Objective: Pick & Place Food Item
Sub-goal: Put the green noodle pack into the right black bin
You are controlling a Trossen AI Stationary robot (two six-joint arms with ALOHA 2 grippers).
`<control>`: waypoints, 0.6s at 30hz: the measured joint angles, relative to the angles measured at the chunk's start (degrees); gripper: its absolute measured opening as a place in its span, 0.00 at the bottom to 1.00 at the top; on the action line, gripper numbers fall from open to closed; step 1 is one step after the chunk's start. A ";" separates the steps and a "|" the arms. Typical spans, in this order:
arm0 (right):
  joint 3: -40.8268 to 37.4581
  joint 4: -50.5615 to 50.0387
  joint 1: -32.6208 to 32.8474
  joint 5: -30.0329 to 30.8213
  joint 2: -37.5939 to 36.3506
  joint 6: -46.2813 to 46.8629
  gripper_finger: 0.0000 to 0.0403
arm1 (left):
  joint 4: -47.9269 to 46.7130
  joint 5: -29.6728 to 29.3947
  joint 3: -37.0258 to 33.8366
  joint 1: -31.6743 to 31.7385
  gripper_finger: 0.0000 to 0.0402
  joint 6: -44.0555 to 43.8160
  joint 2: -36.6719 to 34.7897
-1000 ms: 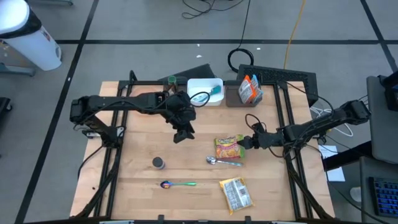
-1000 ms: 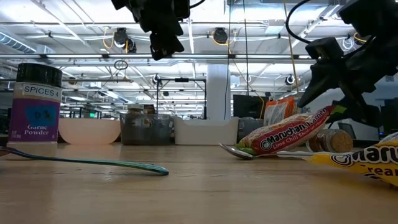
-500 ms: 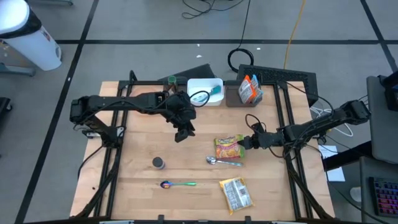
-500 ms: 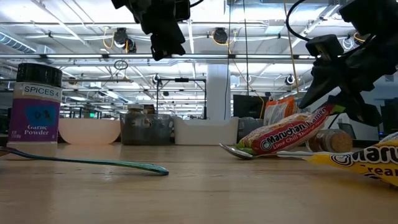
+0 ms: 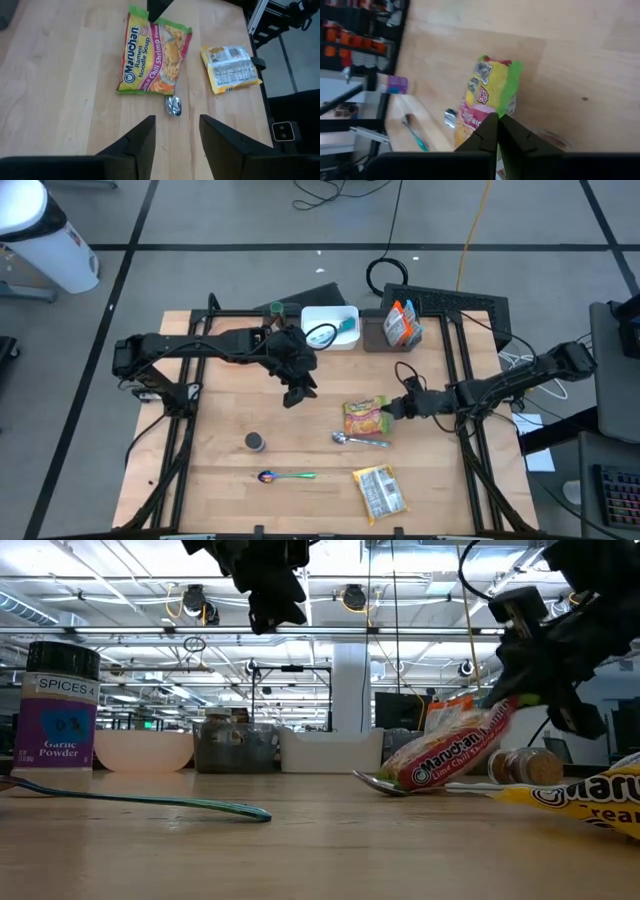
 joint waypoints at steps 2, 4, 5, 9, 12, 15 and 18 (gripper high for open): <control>0.59 3.15 -0.67 -0.04 0.00 -1.54 0.00 | -0.09 -0.01 0.00 0.00 0.41 -0.02 0.00; 1.73 5.66 -1.61 -0.03 -0.02 -3.42 0.00 | -0.10 -0.02 0.00 0.00 0.41 -0.02 0.00; 2.63 5.75 -2.19 -0.02 -0.02 -4.40 0.00 | -0.12 0.00 0.00 0.00 0.41 -0.02 0.00; 7.10 5.64 -4.83 -0.07 0.00 -9.35 0.00 | -0.12 -0.01 0.00 0.00 0.40 -0.04 0.00; 10.53 5.65 -7.04 -0.08 0.00 -13.21 0.00 | -0.14 -0.02 0.00 -0.01 0.38 -0.06 0.02; 13.87 5.54 -9.63 -2.20 0.00 -16.78 0.00 | -0.16 0.00 0.00 0.00 0.36 -0.06 0.02; 17.29 3.65 -12.13 -4.38 -0.02 -19.86 0.00 | -0.23 0.01 0.00 -0.02 0.34 -0.21 0.02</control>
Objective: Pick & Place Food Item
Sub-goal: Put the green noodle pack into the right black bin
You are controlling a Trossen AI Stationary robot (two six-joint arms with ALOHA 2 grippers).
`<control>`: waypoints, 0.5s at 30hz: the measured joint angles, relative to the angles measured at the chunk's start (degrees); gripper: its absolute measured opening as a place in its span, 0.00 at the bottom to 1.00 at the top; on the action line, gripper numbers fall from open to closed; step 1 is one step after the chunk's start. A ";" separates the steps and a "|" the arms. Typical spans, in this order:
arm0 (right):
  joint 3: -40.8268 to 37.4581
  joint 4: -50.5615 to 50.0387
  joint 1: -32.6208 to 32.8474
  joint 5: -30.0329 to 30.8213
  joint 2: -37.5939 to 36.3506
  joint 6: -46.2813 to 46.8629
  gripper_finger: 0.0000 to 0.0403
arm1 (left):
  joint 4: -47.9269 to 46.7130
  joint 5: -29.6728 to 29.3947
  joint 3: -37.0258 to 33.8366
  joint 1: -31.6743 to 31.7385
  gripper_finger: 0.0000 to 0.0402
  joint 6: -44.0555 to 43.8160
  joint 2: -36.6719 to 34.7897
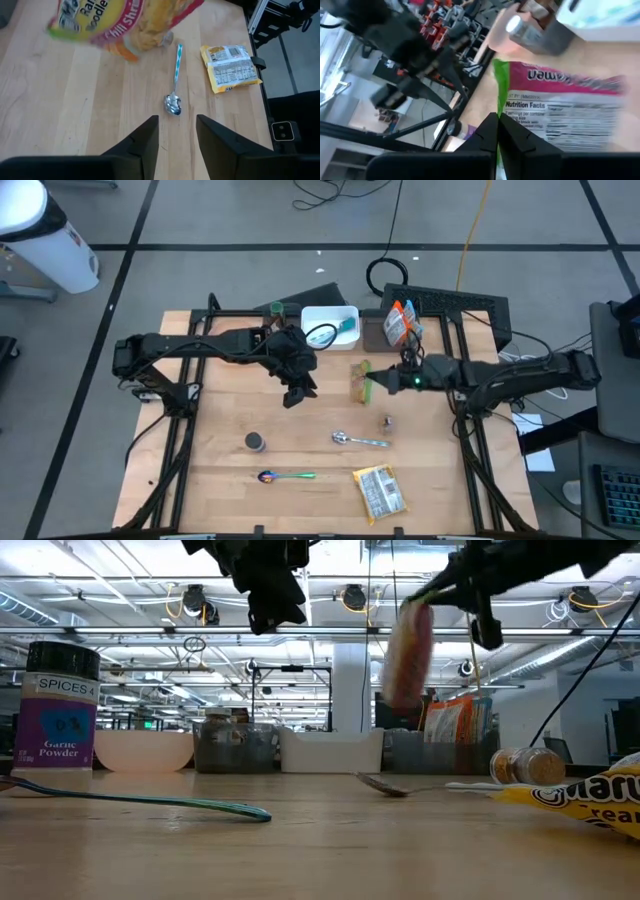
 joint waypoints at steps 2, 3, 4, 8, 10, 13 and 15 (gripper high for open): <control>2.09 -1.44 -1.76 -1.11 0.02 -1.98 0.00 | -0.01 0.00 0.00 0.00 0.33 0.00 0.00; 3.15 -2.32 -2.62 -1.70 0.02 -2.88 0.00 | 0.00 0.00 0.00 0.00 0.33 0.00 0.00; 4.10 -2.80 -3.56 -2.52 0.02 -3.59 0.00 | -0.02 0.00 0.00 0.00 0.33 0.04 0.00; 6.76 -4.02 -7.02 -5.35 0.01 -6.37 0.00 | -0.02 0.07 0.00 -0.04 0.33 0.22 0.00; 7.94 -4.68 -8.93 -6.34 0.02 -7.64 0.00 | -0.02 0.34 0.00 -0.04 0.33 0.22 0.00; 9.53 -6.70 -12.38 -8.72 0.00 -9.41 0.00 | 0.00 0.52 0.00 -0.09 0.33 0.19 0.00; 9.87 -7.65 -14.99 -10.74 -0.02 -10.24 0.00 | 0.00 0.53 -0.01 -0.09 0.33 0.17 0.00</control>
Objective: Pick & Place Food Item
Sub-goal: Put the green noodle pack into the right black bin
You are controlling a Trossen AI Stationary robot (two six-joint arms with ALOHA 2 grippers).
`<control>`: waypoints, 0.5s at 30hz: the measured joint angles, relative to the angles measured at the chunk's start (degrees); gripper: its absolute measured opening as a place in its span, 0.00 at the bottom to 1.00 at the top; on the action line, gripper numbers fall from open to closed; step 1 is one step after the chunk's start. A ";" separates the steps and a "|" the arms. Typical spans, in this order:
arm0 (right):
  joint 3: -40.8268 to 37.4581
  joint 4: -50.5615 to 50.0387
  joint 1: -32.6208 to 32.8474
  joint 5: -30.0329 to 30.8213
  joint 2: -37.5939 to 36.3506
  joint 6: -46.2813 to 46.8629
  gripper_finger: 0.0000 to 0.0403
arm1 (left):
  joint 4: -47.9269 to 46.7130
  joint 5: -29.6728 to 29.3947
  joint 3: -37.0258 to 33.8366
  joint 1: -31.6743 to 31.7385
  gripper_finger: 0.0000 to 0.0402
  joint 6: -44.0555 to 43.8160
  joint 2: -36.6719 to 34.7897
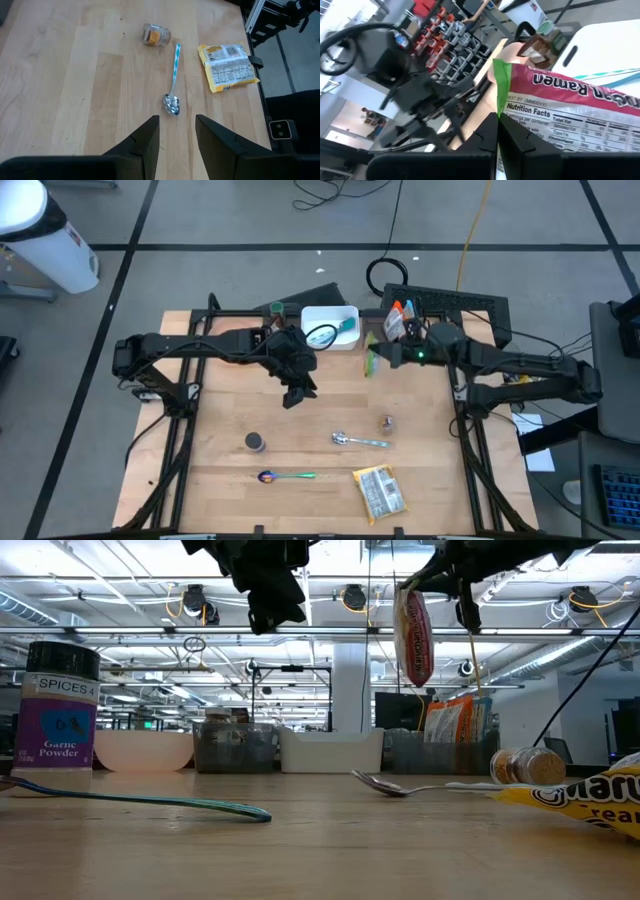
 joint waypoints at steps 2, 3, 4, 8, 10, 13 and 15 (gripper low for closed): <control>0.16 -0.57 -2.78 -2.47 0.02 -0.38 0.00 | 0.00 0.02 -0.01 -0.02 0.33 -0.02 0.00; 0.20 -0.95 -4.23 -3.72 0.02 -0.40 0.00 | 0.00 0.02 -0.01 -0.02 0.33 -0.02 0.00; 0.20 -1.46 -5.73 -5.05 0.00 -0.47 0.00 | 0.00 0.02 -0.01 -0.04 0.33 -0.02 0.00; 0.20 -3.78 -11.08 -9.95 0.04 -1.85 0.00 | 0.00 0.04 -0.01 -0.36 0.33 -0.03 0.00; 0.20 -4.88 -13.50 -11.15 0.02 -2.87 0.00 | 0.00 0.04 -0.01 -0.50 0.33 0.07 0.00; 0.20 -5.90 -17.45 -13.78 0.06 -3.79 0.00 | 0.02 0.02 -0.01 -0.79 0.33 0.10 0.00; 0.20 -5.49 -19.97 -15.69 0.03 -4.33 0.00 | 0.00 0.02 -0.01 -0.96 0.33 0.24 0.00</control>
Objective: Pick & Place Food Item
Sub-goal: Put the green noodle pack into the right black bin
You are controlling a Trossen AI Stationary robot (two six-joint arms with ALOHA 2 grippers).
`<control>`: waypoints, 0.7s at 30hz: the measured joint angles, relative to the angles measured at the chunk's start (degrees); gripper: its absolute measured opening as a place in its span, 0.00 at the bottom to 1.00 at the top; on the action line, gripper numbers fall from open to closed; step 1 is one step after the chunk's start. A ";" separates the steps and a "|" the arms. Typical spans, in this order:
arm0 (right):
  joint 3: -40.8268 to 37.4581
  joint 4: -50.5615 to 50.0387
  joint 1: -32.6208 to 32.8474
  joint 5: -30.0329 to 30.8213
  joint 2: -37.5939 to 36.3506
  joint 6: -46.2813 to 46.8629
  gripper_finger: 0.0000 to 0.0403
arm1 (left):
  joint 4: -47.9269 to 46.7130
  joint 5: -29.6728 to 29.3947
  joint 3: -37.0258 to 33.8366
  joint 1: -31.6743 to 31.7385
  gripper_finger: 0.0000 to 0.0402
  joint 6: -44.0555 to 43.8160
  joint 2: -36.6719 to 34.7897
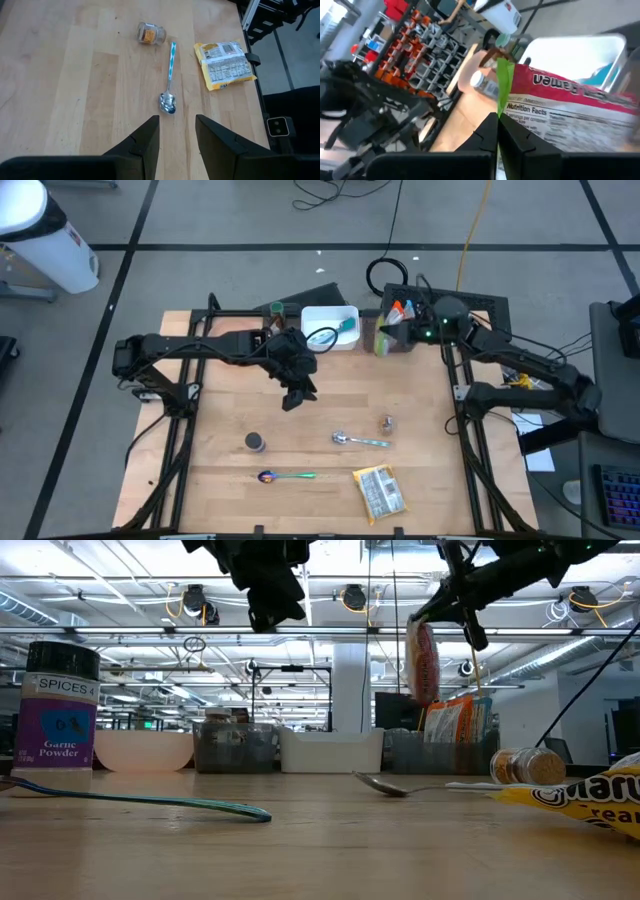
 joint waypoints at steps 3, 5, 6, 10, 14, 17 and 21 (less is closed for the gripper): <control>0.00 -0.47 -3.58 -2.49 0.01 -1.17 0.00 | 0.03 -0.02 0.00 -0.11 0.33 0.02 0.00; 0.00 -0.49 -6.03 -4.60 0.01 -1.80 0.00 | 0.04 -0.02 0.00 -0.11 0.33 0.03 0.00; 0.00 -0.40 -7.21 -5.43 0.01 -1.90 0.00 | 0.04 -0.02 0.00 -0.11 0.33 0.04 0.00; 0.00 -0.50 -10.82 -8.52 0.81 -2.60 0.00 | 0.26 -0.04 0.00 -0.09 0.33 0.10 0.00; 0.00 -0.46 -12.90 -11.32 2.89 -3.87 0.00 | 2.16 -0.06 0.00 -0.07 0.33 0.41 0.00; 0.00 -0.83 -13.30 -11.61 5.08 -5.07 0.00 | 3.77 -0.04 0.00 -0.07 0.33 0.39 0.00; 0.00 -0.47 -14.18 -12.71 7.81 -6.63 0.00 | 4.37 -0.04 0.00 -0.07 0.33 0.37 0.00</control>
